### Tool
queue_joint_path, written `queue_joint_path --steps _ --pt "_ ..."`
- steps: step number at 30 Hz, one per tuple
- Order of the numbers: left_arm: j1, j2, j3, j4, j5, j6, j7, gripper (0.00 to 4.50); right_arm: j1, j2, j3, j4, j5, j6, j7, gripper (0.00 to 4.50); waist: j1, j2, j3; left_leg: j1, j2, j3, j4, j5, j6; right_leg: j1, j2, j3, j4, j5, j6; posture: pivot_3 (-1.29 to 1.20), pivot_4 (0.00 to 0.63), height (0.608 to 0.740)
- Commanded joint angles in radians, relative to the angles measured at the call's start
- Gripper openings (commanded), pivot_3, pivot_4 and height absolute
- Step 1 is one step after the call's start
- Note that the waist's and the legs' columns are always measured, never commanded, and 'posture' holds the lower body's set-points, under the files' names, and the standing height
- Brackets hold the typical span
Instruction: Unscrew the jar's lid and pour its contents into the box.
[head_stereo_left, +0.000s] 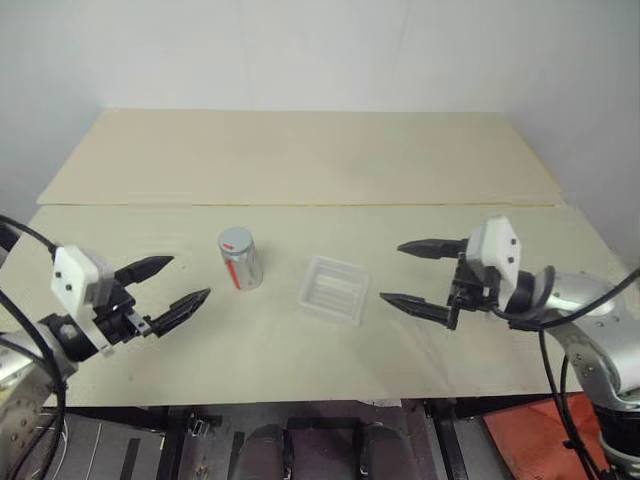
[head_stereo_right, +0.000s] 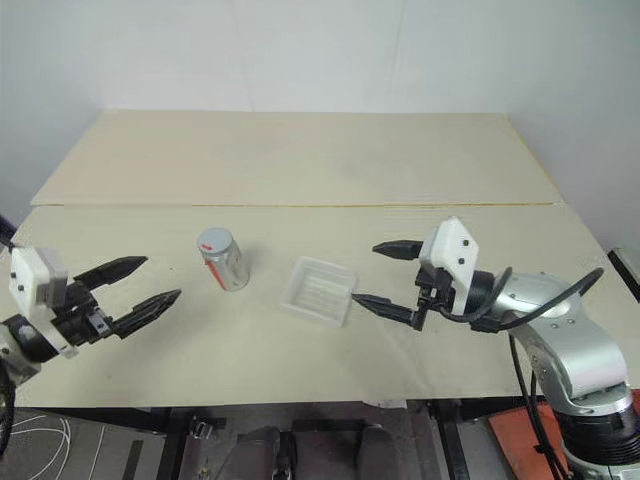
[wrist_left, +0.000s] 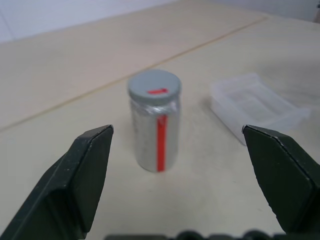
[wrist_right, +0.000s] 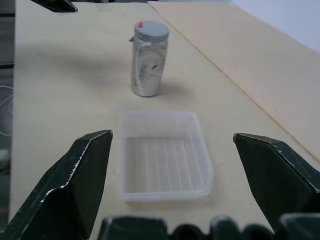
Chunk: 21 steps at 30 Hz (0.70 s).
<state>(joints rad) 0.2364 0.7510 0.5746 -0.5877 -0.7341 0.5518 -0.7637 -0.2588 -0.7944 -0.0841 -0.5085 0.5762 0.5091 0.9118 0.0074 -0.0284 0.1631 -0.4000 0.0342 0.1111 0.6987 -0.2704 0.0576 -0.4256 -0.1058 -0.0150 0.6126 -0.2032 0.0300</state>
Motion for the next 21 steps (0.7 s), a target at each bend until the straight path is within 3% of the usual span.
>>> queue_joint_path --steps 1,6,13,17,21 --pt "0.012 0.000 0.075 -0.049 -0.018 0.008 0.043 4.49 -0.041 -0.010 -0.003 -0.025 -0.006 -0.014 0.001 4.50 0.001 0.000 0.000 0.000 0.000 0.000 0.000 0.000 0.000 0.000 0.000 0.000 0.000 0.000 0.000 0.00 0.150 0.740" --pt "-0.007 -0.026 0.013 -0.052 0.017 -0.009 0.089 4.49 -0.059 -0.009 0.020 0.021 -0.036 -0.040 0.029 4.50 0.005 0.000 0.000 0.002 0.000 0.000 0.000 0.001 -0.001 0.002 0.000 0.000 0.001 -0.002 -0.005 0.00 0.150 0.740" --pt "-0.104 -0.140 -0.213 -0.005 0.178 -0.094 0.192 4.49 -0.055 -0.041 -0.040 0.044 -0.038 -0.085 0.073 4.50 0.005 0.000 0.000 0.001 -0.001 0.000 0.000 0.001 -0.001 0.001 0.000 0.000 0.000 0.001 0.001 0.00 0.150 0.740" --pt "-0.172 -0.234 -0.335 0.132 0.339 -0.227 0.255 4.49 -0.055 -0.062 -0.036 0.026 -0.044 -0.077 0.082 4.50 0.004 0.000 0.000 0.001 -0.001 0.000 0.000 0.001 -0.001 0.002 0.001 0.000 0.000 0.002 0.001 0.00 0.150 0.740" --pt "-0.231 -0.301 -0.382 0.216 0.388 -0.297 0.279 4.49 -0.067 -0.070 -0.048 0.040 -0.036 -0.091 0.104 4.50 0.003 0.000 0.000 0.001 -0.001 0.000 0.000 0.001 -0.001 0.001 0.001 0.000 0.000 0.002 0.001 0.00 0.150 0.740"
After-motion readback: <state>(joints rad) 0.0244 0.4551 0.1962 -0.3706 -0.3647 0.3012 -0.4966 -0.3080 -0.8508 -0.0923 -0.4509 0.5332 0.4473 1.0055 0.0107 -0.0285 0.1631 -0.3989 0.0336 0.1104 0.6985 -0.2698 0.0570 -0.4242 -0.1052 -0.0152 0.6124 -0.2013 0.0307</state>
